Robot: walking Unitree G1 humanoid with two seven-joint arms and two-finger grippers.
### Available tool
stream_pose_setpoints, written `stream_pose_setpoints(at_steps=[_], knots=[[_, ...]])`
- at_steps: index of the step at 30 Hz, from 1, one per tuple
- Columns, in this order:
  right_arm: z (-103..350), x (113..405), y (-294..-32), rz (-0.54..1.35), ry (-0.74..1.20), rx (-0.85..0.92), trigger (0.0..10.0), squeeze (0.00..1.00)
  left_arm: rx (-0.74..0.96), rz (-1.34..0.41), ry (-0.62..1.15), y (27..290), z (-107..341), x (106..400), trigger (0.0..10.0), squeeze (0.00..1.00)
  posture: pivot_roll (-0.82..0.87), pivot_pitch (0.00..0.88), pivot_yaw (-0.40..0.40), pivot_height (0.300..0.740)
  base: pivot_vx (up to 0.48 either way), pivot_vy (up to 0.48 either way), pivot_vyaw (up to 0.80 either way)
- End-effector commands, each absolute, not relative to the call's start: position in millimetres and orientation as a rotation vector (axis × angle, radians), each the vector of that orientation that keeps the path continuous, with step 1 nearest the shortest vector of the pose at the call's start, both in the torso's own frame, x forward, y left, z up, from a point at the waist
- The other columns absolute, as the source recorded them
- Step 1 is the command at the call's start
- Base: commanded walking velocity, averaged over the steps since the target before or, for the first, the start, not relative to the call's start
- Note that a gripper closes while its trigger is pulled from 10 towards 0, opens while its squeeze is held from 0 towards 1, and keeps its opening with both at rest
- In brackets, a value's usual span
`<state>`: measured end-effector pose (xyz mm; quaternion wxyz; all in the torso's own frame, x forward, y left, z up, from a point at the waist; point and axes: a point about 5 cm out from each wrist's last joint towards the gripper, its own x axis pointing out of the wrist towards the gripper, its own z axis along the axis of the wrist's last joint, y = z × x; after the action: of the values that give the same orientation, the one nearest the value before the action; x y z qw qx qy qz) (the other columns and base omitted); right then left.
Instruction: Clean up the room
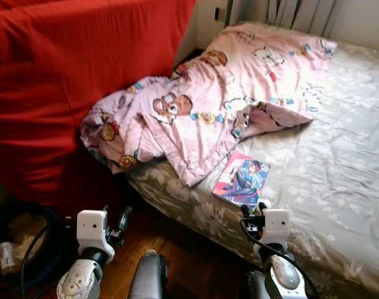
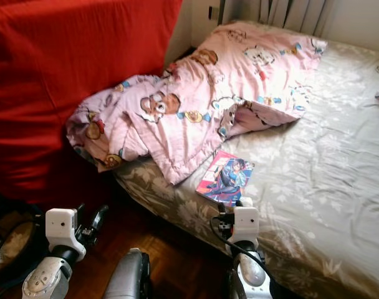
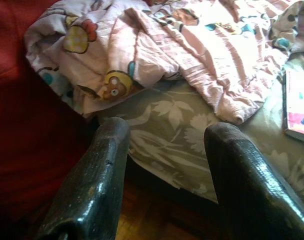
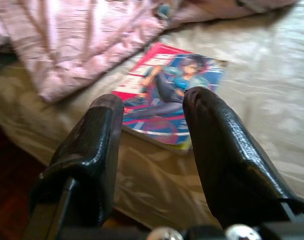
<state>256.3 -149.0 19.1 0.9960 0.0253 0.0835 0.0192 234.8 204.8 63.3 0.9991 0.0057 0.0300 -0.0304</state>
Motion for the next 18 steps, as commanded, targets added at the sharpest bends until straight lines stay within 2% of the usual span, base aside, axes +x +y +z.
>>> stream_pose_setpoints(at_steps=[1, 18], knots=[[16.6, 254.3, -153.8, 0.010, 0.178, 0.061, 10.0, 0.00, 0.000, -0.061, 0.077, 204.2, 60.7, 234.0, 10.0, 0.00, 0.07, 0.146, -0.013, 0.619, 0.240, 0.000, 0.00], [16.7, 256.3, -153.9, 0.010, 0.180, 0.054, 10.0, 0.00, -0.010, -0.064, 0.073, 204.1, 61.3, 234.3, 10.0, 0.00, 0.07, 0.148, -0.012, 0.619, 0.289, 0.000, 0.00]])
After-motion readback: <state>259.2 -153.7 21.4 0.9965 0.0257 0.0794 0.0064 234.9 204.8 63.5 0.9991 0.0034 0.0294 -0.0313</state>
